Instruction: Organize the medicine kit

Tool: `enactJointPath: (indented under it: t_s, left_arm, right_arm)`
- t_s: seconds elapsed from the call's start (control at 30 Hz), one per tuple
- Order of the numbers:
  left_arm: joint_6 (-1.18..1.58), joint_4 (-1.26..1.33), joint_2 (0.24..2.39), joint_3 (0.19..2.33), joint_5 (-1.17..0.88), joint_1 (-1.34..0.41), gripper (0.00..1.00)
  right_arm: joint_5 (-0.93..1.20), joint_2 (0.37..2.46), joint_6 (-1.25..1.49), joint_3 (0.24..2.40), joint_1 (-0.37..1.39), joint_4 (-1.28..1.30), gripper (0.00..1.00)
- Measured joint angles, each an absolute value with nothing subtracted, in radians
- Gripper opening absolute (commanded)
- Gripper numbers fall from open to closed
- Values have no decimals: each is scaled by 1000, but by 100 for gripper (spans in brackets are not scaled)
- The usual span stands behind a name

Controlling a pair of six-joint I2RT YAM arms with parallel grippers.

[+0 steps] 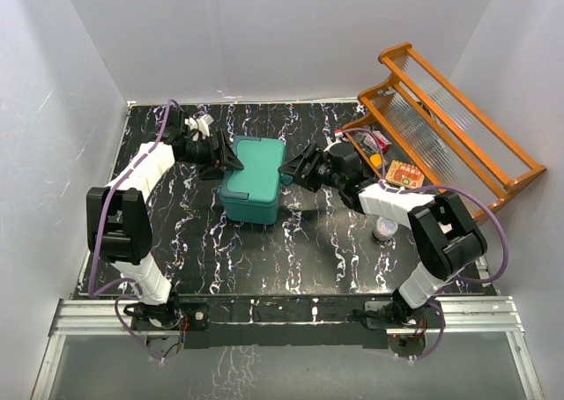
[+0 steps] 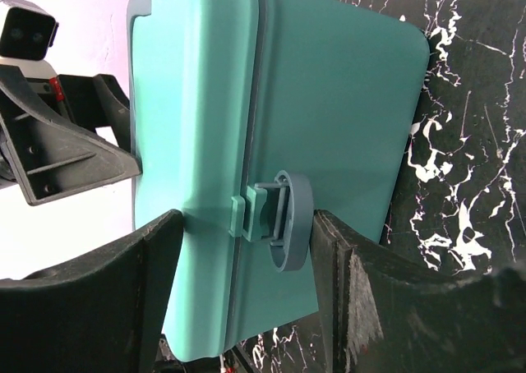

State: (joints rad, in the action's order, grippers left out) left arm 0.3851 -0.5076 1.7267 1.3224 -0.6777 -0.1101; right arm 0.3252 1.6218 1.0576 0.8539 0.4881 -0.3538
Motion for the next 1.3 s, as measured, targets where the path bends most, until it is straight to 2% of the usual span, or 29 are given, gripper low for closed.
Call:
enactJointPath:
  t_s: [0.23,0.53,1.3]
  left_arm:
    - [385,-508,1727,1322,-677,-110,74]
    - [385,-507,1727,1322,-678,-110,74]
    - [385,-507,1727,1322,-678,-110,74]
  right_arm:
    - [309,1617,1032,901,488,-269,47]
    - [282,1607,997,936,506,-189,55]
    - [163,1591,944,1050,562,0,25]
